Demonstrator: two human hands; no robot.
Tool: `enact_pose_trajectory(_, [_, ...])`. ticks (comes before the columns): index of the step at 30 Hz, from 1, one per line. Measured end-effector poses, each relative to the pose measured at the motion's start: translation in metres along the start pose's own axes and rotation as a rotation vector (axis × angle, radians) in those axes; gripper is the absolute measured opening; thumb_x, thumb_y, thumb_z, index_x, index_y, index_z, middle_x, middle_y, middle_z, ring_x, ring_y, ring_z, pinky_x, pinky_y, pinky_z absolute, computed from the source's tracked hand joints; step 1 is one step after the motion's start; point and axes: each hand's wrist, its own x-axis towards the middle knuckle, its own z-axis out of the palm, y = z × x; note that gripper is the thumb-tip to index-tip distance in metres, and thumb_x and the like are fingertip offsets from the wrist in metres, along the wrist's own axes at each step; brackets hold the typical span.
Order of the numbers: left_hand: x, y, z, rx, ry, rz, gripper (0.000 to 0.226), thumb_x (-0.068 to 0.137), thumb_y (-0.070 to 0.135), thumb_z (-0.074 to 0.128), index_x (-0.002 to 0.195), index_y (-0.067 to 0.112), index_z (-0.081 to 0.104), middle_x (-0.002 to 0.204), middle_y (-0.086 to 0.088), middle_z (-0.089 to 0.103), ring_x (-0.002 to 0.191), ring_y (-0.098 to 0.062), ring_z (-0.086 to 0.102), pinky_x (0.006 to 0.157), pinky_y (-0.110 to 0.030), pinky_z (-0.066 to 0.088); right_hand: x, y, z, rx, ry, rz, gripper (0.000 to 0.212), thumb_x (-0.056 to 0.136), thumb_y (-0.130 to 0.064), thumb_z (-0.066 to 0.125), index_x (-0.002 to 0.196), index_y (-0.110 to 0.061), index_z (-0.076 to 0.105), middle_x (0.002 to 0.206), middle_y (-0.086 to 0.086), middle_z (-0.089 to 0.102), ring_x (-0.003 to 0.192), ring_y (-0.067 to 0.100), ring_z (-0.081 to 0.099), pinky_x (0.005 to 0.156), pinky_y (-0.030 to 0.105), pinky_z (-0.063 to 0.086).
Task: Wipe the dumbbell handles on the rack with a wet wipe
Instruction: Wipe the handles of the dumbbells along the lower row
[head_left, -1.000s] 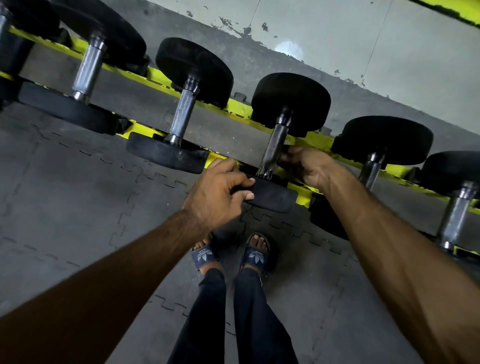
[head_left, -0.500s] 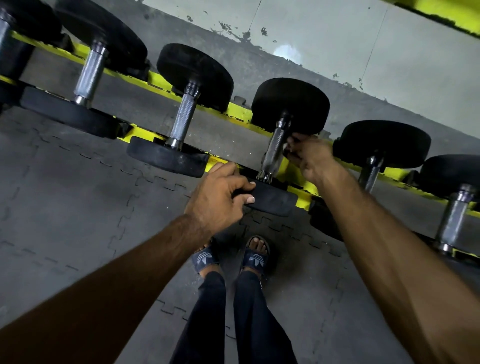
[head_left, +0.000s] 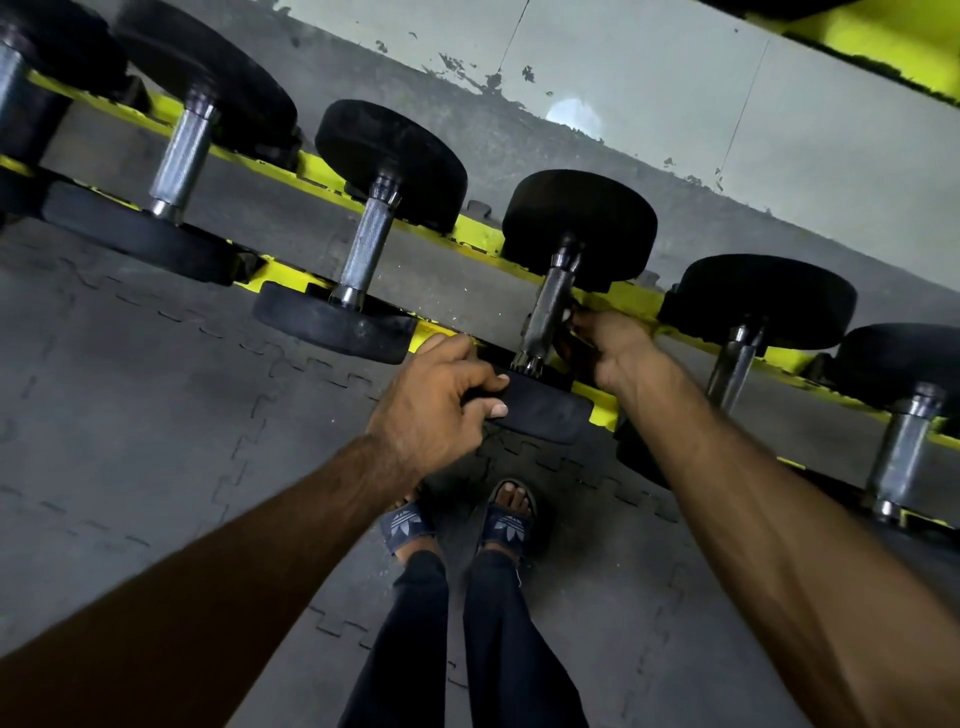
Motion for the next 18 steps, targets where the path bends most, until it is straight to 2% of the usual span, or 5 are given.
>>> enact_pose_trajectory(6, [0.001,-0.002,0.000,-0.002,-0.006,-0.003,0.021,0.074,0.030,0.078,0.084,0.011,0.075,0.081,0.001,0.056,0.085,-0.021,0.053,0.070,-0.039,0.052,-0.004,-0.027,0.019,0.114,0.067,-0.095,0.020,0.096,0.005,0.049,0.091,-0.011,0.059,0.084,0.005,0.061,0.073,0.016,0.059,0.061,0.028,0.052])
enact_pose_trajectory(10, [0.000,-0.003,-0.001,0.000,-0.016,0.008,0.021,0.074,0.029,0.078,0.084,0.011,0.075,0.082,0.001,0.057,0.085,-0.021,0.053,0.069,-0.040,0.052,-0.015,-0.009,0.018,0.226,0.095,-0.403,0.015,0.091,0.008,0.055,0.100,0.001,0.064,0.077,0.009,0.068,0.066,0.018,0.066,0.062,0.028,0.056])
enact_pose_trajectory(13, [0.000,-0.003,0.000,-0.003,-0.009,-0.001,0.021,0.074,0.029,0.077,0.084,0.011,0.075,0.082,0.001,0.057,0.085,-0.021,0.053,0.069,-0.039,0.052,-0.016,0.005,0.018,-0.212,0.303,-0.943,0.010,0.074,0.004,0.077,0.076,-0.005,0.074,0.068,0.001,0.071,0.064,0.013,0.066,0.064,0.022,0.052])
enact_pose_trajectory(15, [0.000,-0.003,0.001,-0.004,-0.005,0.001,0.021,0.074,0.028,0.078,0.085,0.011,0.075,0.082,0.001,0.057,0.085,-0.022,0.054,0.070,-0.040,0.052,-0.013,0.009,0.014,-0.618,0.393,-1.183,0.007,0.075,-0.005,0.076,0.081,-0.009,0.079,0.079,0.000,0.075,0.074,0.011,0.068,0.071,0.017,0.052])
enact_pose_trajectory(18, [-0.001,-0.003,0.002,-0.003,-0.007,0.004,0.021,0.074,0.028,0.079,0.085,0.011,0.075,0.082,0.001,0.057,0.085,-0.022,0.054,0.071,-0.041,0.052,-0.014,0.007,0.008,-1.075,0.297,-1.415,0.020,0.077,-0.004,0.063,0.089,-0.007,0.078,0.096,0.006,0.076,0.093,0.027,0.068,0.079,0.034,0.054])
